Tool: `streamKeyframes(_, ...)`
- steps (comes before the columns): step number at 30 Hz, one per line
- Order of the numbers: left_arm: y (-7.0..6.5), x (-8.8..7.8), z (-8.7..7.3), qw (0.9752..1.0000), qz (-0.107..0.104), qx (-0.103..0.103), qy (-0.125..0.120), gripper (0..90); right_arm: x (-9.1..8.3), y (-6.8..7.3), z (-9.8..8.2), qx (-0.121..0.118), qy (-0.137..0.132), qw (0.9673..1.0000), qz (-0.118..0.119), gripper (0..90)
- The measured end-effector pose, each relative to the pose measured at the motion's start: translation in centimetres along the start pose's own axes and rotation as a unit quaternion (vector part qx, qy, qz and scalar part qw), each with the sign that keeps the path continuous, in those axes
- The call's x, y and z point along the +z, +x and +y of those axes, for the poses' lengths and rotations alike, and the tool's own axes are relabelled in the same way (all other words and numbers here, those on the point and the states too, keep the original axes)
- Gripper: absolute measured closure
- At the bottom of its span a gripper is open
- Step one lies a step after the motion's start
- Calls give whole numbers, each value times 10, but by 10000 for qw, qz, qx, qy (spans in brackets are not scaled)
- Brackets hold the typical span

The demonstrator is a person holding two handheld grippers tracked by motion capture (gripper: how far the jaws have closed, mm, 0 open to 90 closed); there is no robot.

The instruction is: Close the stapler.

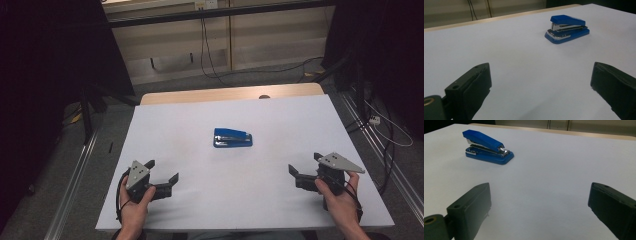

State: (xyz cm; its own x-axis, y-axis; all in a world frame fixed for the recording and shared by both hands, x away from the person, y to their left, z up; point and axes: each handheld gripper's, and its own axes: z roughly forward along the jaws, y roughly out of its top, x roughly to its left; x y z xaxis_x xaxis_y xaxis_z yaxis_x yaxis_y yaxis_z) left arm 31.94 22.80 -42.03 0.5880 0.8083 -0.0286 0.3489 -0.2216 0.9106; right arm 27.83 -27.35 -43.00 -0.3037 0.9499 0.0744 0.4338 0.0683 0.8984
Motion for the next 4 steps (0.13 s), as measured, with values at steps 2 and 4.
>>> streamKeyframes(2, 1, -1, 0, 10000, 30, -1, 14, 34, 1, 0, 1, -18, -16, 10000, 23, 46)
streamKeyframes(4, 1, 0, -1, 10000, 20, -17, 19, 34, 2, 1, 1, -17, -19, 10000, 37, 47)
